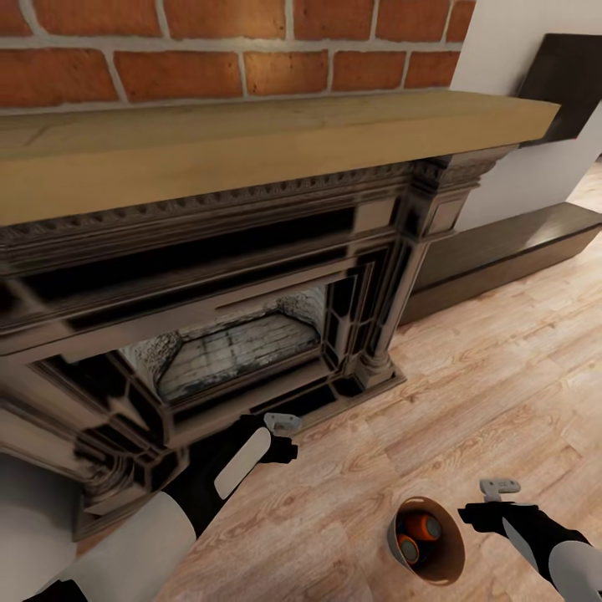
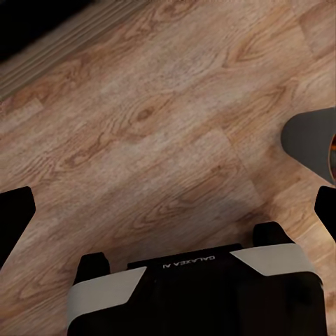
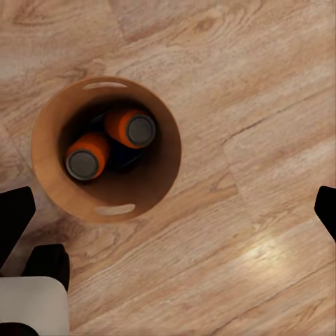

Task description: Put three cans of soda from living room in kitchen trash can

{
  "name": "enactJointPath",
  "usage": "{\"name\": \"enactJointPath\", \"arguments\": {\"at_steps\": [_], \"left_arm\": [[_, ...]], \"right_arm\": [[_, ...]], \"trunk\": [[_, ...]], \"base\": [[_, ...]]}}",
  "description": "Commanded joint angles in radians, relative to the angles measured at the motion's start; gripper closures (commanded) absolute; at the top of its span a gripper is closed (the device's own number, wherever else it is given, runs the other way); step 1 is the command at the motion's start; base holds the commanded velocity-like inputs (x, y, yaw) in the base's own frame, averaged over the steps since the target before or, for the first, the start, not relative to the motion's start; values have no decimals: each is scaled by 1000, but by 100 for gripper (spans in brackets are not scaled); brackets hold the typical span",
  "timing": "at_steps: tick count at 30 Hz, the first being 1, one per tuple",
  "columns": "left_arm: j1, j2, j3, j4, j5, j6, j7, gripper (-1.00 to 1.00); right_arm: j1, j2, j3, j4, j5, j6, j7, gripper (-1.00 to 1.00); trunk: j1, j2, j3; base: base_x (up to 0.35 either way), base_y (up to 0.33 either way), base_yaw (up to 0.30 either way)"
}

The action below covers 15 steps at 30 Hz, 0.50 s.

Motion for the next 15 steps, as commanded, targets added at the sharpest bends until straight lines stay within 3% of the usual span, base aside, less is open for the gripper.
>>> {"name": "enactJointPath", "arguments": {"at_steps": [1, 15], "left_arm": [[0, 0, 0, 0, 0, 0, 0, -100], [0, -1, 0, 0, 0, 0, 0, -100]], "right_arm": [[0, 0, 0, 0, 0, 0, 0, -100], [0, 1, -1, 5, 0, 0, -1, -100]], "trunk": [[-4, 7, 5], [-58, 105, 68]], "base": [[0, 0, 55], [0, 0, 66]]}}
